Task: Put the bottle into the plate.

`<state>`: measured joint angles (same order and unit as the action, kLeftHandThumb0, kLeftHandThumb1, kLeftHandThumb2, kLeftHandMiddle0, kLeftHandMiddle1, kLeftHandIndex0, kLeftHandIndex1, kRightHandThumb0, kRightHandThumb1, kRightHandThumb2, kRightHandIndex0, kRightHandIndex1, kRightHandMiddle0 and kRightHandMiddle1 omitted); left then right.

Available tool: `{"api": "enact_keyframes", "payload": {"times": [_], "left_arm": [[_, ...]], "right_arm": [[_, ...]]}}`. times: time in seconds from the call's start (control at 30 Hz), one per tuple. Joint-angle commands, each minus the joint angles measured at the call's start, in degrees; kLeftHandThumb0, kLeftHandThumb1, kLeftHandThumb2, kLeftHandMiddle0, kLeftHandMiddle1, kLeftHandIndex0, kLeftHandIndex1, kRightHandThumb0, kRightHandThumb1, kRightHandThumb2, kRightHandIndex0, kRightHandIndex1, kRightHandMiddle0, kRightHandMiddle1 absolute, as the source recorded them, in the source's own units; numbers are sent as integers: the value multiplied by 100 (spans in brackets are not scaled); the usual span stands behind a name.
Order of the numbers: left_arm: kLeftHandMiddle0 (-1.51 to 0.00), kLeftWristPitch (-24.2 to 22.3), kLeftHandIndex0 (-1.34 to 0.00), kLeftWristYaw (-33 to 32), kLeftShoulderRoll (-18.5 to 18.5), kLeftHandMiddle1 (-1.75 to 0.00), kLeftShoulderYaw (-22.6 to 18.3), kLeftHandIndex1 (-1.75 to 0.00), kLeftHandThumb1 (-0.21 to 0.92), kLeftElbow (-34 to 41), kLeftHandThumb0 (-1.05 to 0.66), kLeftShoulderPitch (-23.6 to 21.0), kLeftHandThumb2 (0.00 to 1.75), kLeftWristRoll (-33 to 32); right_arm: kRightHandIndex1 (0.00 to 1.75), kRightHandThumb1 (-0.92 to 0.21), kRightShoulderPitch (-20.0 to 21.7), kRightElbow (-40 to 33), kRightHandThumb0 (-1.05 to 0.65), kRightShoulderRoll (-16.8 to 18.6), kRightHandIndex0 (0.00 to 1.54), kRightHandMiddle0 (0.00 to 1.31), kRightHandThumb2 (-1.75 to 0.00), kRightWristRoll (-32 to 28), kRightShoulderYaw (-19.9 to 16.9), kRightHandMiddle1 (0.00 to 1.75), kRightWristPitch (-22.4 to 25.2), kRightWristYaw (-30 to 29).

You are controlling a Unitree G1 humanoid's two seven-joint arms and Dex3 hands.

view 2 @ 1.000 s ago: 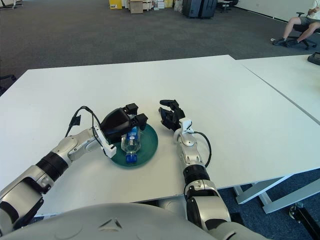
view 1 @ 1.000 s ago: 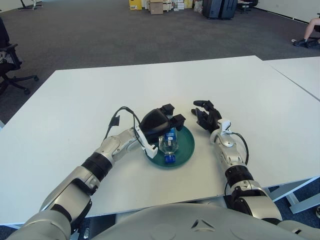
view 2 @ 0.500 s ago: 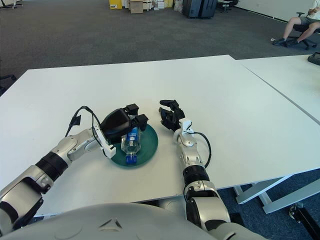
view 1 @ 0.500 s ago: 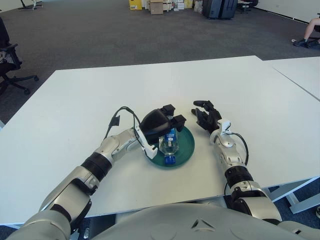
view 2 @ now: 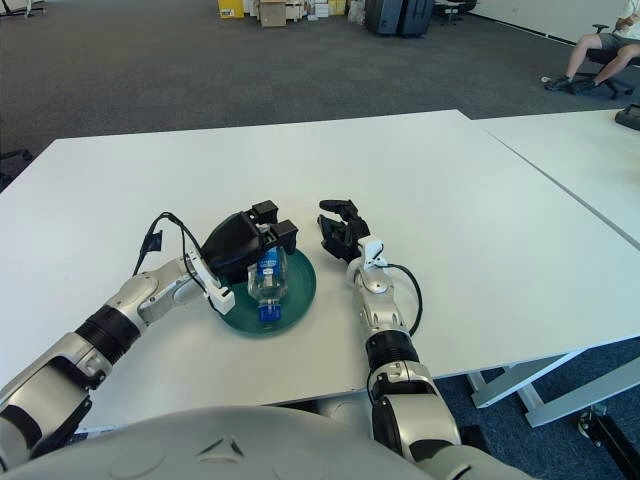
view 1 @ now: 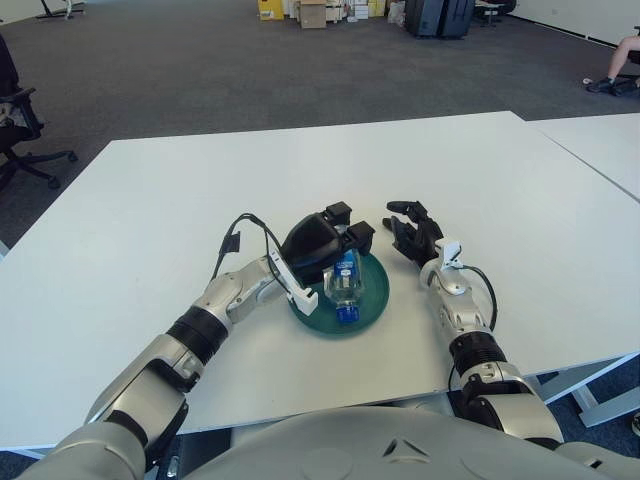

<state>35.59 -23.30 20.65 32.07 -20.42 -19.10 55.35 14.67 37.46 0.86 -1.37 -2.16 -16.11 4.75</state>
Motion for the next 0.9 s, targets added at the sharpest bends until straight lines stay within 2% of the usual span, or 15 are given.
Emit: {"api": "enact_keyframes", "payload": {"times": [0.0, 0.23, 0.37, 0.43, 0.53, 0.57, 0.63, 0.67, 0.7, 0.73, 0.77, 0.8, 0.87], "left_arm": [[-69, -11, -49, -350, 8, -174, -109, -175, 19, -17, -1, -67, 147, 16], [-77, 23, -57, -489, 7, -175, -66, -175, 8, -114, -1, -131, 160, 34], [-79, 72, -59, -508, -7, -175, -64, -175, 6, -169, -1, -156, 162, 7], [-76, 107, -64, -510, -21, -175, -70, -158, 11, -199, -1, -157, 151, -28], [-54, 162, -49, -502, -35, -175, -84, -169, 31, -229, -1, -146, 131, -77], [-51, 201, -47, -502, -38, -175, -86, -170, 34, -248, -1, -138, 128, -103], [-50, 272, -44, -482, -37, -175, -87, -156, 45, -293, -1, -126, 110, -151], [-41, 301, -36, -467, -35, -175, -86, -163, 61, -314, -14, -122, 91, -171], [-38, 312, -33, -386, -25, -175, -83, -165, 67, -319, -18, -121, 83, -203], [-29, 319, -24, -328, -18, -168, -83, -163, 76, -322, -43, -122, 79, -225], [-26, 313, -20, -247, -9, -165, -83, -162, 79, -311, -51, -124, 78, -248], [-21, 310, -15, -191, -4, -155, -84, -159, 84, -304, -66, -125, 77, -264], [-15, 300, -9, -105, 18, -137, -84, -152, 89, -274, -82, -118, 77, -267]], "right_arm": [[54, -75, -47, -69, -46, 27, 39, 20, -76, -59, -5, 115, 113, 21], [54, -76, -53, -68, -47, 32, 38, 19, -75, -56, -15, 115, 112, 10], [55, -76, -49, -59, -47, 21, 38, 20, -75, -38, -10, 116, 110, 3], [55, -76, -49, -59, -47, 19, 38, 20, -75, -34, -7, 116, 110, 2], [55, -76, -49, -60, -47, 17, 38, 20, -75, -32, -5, 116, 114, 1], [55, -76, -50, -62, -47, 17, 38, 20, -75, -29, -4, 116, 116, -2], [56, -76, -54, -68, -47, 15, 38, 20, -75, -21, 0, 116, 121, -6], [56, -76, -56, -71, -47, 13, 39, 19, -75, -17, 3, 116, 124, -8], [56, -76, -59, -66, -47, 13, 39, 19, -74, -6, 8, 116, 116, -16], [57, -76, -61, -61, -48, 13, 39, 19, -74, 1, 12, 116, 110, -23], [58, -76, -62, -51, -48, 14, 39, 18, -74, 11, 16, 116, 98, -33], [59, -77, -63, -45, -48, 15, 39, 18, -73, 18, 19, 116, 90, -40], [61, -77, -71, -38, -48, 7, 39, 18, -73, 25, 22, 116, 68, -41]]}}
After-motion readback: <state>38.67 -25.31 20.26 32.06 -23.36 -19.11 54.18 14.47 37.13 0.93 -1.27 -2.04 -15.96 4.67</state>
